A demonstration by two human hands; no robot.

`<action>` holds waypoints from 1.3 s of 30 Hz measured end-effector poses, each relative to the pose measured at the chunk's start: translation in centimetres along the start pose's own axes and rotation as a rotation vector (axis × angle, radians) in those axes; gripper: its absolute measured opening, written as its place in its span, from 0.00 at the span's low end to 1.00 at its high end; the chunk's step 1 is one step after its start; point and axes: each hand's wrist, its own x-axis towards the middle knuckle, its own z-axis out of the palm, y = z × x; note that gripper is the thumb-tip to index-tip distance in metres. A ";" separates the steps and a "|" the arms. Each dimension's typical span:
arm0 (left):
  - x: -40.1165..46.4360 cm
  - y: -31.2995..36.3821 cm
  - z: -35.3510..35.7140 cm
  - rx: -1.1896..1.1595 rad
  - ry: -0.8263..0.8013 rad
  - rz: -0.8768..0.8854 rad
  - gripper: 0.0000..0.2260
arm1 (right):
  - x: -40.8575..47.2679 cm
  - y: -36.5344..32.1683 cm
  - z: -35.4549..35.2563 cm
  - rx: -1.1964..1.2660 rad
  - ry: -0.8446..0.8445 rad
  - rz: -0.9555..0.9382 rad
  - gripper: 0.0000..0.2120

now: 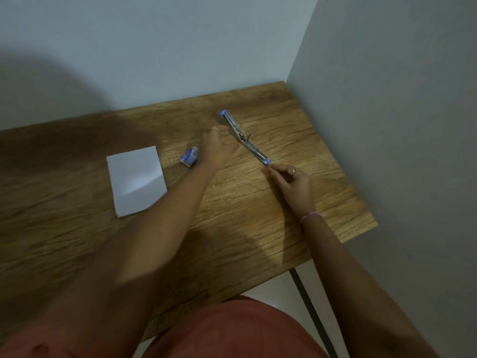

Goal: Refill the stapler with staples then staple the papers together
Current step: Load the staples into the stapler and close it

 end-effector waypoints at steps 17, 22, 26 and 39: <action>3.6 0.2 3.5 -0.039 -0.272 0.128 0.22 | 0.7 1.0 0.1 -0.052 0.055 -0.030 0.08; 3.8 0.3 3.6 0.075 -0.279 0.183 0.13 | 0.7 0.7 0.2 -0.021 0.045 0.019 0.08; 3.9 0.2 3.2 0.190 -0.351 0.208 0.12 | 0.6 0.5 0.2 -0.020 0.029 0.006 0.08; 1.4 -1.1 1.9 -0.062 -0.218 0.127 0.11 | 0.0 0.0 -0.2 0.015 -0.046 0.033 0.08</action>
